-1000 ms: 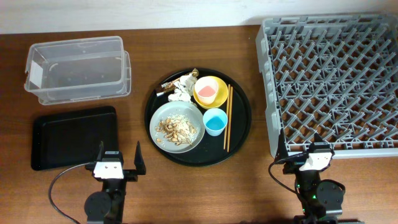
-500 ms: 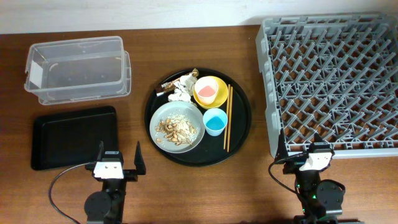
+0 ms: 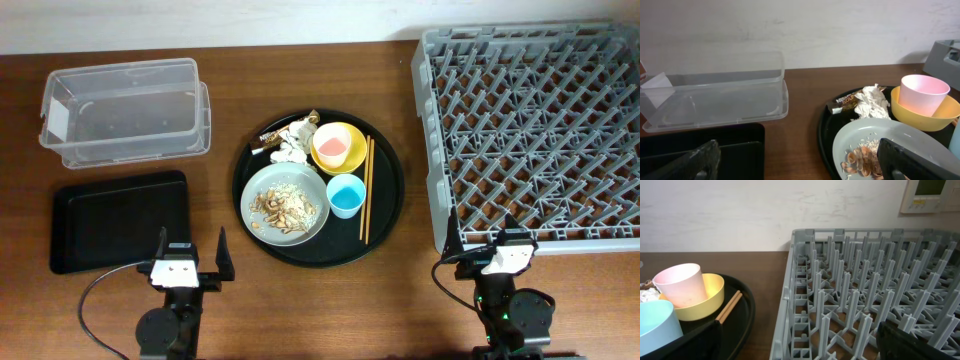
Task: Sort waste into correct bins and load items into the dishwasher rack
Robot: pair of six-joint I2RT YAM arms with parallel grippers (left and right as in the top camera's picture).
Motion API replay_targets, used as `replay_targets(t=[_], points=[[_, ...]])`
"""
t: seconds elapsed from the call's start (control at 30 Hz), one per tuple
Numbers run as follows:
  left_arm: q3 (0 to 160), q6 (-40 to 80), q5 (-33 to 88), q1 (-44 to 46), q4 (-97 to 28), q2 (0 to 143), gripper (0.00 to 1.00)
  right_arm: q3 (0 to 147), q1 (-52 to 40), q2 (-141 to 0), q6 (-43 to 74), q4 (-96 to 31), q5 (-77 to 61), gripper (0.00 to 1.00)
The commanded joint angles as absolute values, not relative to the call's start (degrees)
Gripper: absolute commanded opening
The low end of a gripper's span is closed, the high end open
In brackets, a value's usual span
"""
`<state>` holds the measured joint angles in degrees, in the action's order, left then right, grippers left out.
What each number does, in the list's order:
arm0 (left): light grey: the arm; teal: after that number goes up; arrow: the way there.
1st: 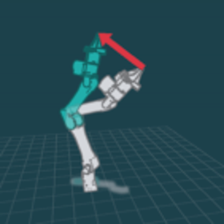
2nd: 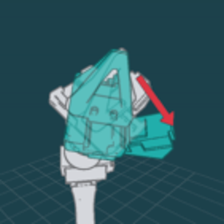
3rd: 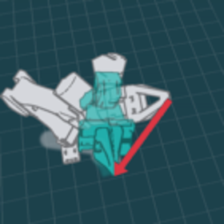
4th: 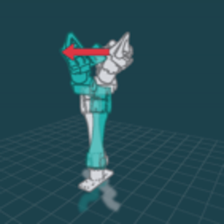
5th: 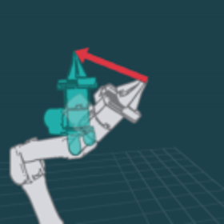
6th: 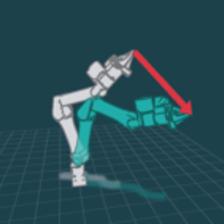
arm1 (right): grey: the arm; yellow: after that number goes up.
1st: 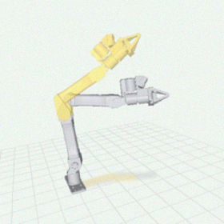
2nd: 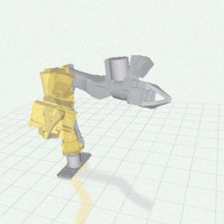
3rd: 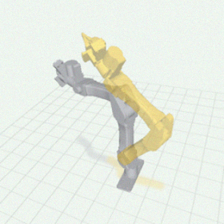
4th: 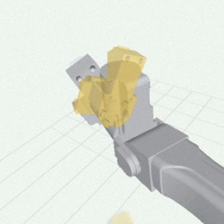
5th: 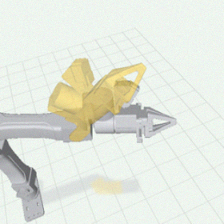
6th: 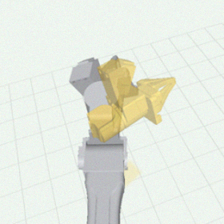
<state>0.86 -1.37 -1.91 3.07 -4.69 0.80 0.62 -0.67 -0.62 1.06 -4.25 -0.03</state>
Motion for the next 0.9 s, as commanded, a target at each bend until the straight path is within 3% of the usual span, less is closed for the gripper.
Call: replay_targets(t=[0.0,0.37,0.57,0.63,0.77,0.87], points=[[0.54,-2.44,-1.28,3.38,-4.75,0.56,0.99,0.32,-0.27,-0.36,1.10,-4.54,-0.19,0.98],[0.54,-0.93,0.93,3.38,-4.27,0.56,0.99,0.32,-0.27,-0.36,1.08,-4.54,-0.19,0.98],[0.54,17.65,42.87,3.38,5.41,0.56,0.99,0.32,-0.27,-0.36,1.08,-4.54,-0.19,0.98],[0.54,20.97,48.01,3.38,13.39,0.56,0.99,0.32,-0.27,-0.36,1.10,-4.54,-0.19,0.98],[0.60,23.79,45.30,3.31,33.98,0.56,0.99,0.32,-0.27,-0.36,1.08,-4.54,-0.19,0.98],[2.09,23.77,35.44,3.31,31.94,0.82,0.99,0.32,-0.27,-0.36,1.08,-4.54,-0.19,0.98]])
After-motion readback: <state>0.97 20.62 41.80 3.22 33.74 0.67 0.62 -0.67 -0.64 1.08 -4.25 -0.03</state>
